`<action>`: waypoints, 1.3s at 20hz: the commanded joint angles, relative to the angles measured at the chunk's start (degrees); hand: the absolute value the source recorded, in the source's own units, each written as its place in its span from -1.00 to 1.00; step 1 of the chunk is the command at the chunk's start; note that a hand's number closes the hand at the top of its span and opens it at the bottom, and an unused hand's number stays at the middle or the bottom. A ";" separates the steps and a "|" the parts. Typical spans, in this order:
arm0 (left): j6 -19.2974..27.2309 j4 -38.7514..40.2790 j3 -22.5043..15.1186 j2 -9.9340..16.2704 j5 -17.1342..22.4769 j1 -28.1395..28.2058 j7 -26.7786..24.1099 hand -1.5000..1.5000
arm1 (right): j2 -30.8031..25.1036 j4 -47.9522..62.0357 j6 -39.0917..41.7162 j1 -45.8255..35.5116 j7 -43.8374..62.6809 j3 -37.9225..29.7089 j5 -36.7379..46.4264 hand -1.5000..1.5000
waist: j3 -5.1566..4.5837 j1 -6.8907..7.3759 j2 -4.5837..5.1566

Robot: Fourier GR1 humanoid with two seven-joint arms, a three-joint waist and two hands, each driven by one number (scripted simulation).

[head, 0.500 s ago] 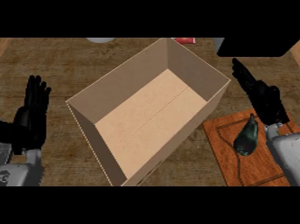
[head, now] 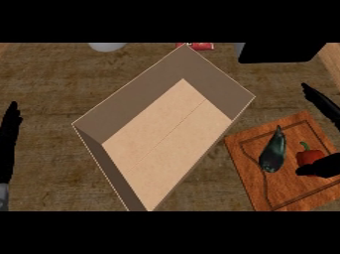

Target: Pick the bell pepper from the cutting board and place it in the cardboard box

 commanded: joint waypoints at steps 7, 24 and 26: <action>-3.52 1.60 -0.30 4.94 -1.94 -4.41 6.71 0.00 | -4.05 22.49 16.64 10.89 -42.44 -9.20 -5.72 -1.00 | 0.37 1.08 0.58; -2.71 5.05 -1.66 0.86 -5.68 -4.03 2.46 0.00 | -18.41 32.47 5.12 -5.42 -40.43 7.93 29.77 -1.00 | -0.05 3.53 0.44; -3.17 3.09 -1.41 1.28 -5.86 -5.35 5.82 0.00 | -16.59 34.57 6.28 -9.70 -38.57 9.00 32.14 -1.00 | -0.03 3.36 0.34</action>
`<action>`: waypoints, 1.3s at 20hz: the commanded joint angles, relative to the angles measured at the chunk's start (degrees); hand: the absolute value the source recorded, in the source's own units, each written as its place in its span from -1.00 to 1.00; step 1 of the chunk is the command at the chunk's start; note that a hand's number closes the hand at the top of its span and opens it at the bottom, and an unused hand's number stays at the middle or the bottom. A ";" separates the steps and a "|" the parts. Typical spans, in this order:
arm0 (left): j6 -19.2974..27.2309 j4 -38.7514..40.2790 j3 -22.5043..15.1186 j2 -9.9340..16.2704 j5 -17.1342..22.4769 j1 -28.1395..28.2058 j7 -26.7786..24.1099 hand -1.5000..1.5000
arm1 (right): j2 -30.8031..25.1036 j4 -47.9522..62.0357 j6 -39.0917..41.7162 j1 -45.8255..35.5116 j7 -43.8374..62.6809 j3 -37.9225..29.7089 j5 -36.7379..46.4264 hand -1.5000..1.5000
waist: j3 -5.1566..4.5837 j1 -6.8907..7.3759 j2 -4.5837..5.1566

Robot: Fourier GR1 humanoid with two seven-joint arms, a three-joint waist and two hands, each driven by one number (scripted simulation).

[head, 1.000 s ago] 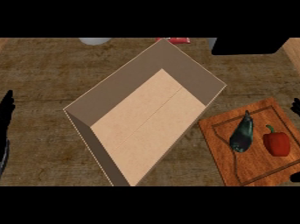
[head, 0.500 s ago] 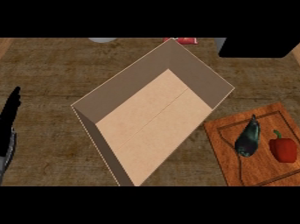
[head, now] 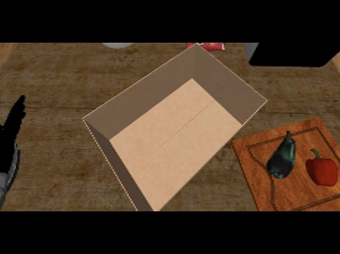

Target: Pick the bell pepper from the cutting board and place it in the cardboard box

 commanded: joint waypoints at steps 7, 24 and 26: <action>-1.22 0.92 2.18 -1.73 -2.05 -0.22 -0.49 0.00 | 8.00 2.60 2.05 -7.11 8.07 5.58 12.65 -1.00 | -0.07 -1.09 -0.25; -4.71 0.46 6.59 -4.92 -6.12 1.43 -1.61 0.00 | 12.82 -2.14 7.01 -4.25 5.18 -0.54 18.26 -1.00 | -0.08 -1.51 -0.38; -4.34 -2.01 6.78 -4.33 -7.18 0.95 0.94 0.00 | 9.94 -3.39 9.41 -3.27 2.01 -0.93 17.85 -1.00 | -0.07 -1.51 -0.40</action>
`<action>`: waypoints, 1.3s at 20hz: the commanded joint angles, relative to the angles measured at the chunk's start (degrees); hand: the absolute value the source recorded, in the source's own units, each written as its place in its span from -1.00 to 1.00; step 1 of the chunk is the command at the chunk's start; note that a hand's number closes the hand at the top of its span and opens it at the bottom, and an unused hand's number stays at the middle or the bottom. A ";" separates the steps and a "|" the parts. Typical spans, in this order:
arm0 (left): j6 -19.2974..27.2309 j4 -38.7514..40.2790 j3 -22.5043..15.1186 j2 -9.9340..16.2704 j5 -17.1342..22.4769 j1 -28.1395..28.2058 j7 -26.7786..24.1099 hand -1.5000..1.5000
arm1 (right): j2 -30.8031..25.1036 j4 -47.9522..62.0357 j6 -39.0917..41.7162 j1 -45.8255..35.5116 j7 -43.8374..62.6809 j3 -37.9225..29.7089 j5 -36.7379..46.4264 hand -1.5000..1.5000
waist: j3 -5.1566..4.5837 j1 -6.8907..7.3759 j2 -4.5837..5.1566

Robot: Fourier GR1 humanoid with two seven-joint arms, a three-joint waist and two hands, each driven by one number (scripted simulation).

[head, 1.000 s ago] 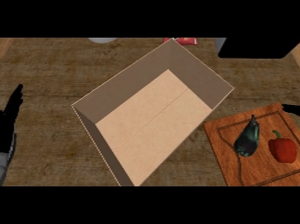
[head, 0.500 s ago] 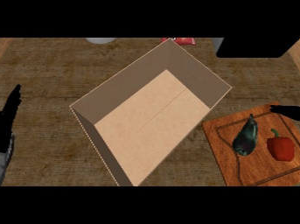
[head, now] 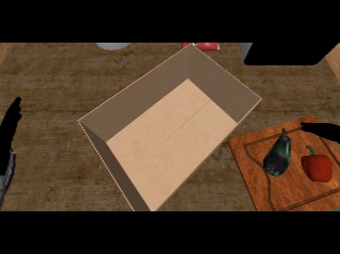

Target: Pick the bell pepper from the cutting board and place it in the cardboard box

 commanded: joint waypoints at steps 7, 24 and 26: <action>-1.87 0.66 3.14 -0.83 -0.78 -0.17 -0.27 0.00 | 0.01 -11.26 6.31 4.90 0.37 -1.56 -0.39 -1.00 | -0.01 -0.05 0.01; -1.87 3.41 3.36 -4.12 -4.76 -5.23 1.19 0.00 | 10.69 -6.65 -8.92 3.55 7.99 -4.77 10.00 1.00 | 0.04 0.04 0.20; -3.10 -2.72 4.00 -3.13 -4.43 1.29 0.96 0.00 | 12.68 -5.50 -13.95 5.85 8.13 -4.66 12.18 1.00 | 0.05 0.39 0.05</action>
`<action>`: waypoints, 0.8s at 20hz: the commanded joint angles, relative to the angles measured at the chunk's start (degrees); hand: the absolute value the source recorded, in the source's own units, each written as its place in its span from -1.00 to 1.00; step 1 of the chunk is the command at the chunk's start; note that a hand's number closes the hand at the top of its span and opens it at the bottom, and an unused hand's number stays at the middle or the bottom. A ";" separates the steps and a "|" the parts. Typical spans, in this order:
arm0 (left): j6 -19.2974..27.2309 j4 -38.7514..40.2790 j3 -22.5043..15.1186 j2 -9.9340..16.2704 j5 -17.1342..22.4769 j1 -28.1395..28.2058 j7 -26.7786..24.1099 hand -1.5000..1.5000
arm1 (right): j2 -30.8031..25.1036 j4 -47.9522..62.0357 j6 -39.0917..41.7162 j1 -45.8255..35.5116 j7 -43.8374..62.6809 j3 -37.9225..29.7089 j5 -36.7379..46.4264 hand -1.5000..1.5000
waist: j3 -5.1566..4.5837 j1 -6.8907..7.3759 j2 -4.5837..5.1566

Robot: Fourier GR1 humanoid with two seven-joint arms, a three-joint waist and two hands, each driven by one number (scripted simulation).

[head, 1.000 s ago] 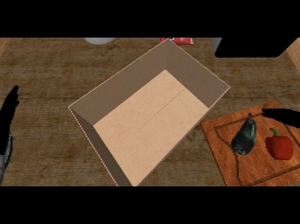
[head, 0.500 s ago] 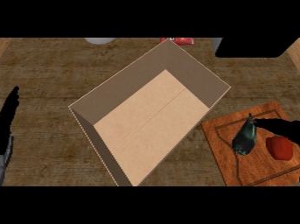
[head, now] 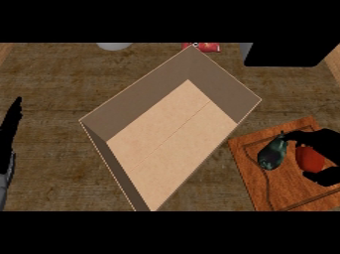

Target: Pick the bell pepper from the cutting board and place it in the cardboard box

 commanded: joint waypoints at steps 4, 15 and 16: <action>-2.77 1.68 2.11 0.65 1.15 2.17 -3.82 0.00 | 3.80 0.49 -7.62 0.71 3.61 -3.22 2.47 1.00 | 0.43 -0.21 0.39; -1.31 -2.70 1.82 0.28 -0.15 3.56 -0.32 0.00 | 12.54 -35.80 -9.64 16.45 36.23 -5.66 5.96 1.00 | 0.36 -1.19 0.02; 0.68 -0.38 1.16 -1.44 -1.47 3.26 -2.37 0.00 | 11.71 -40.03 -10.76 20.11 35.15 -6.38 5.72 1.00 | 0.35 -1.69 0.06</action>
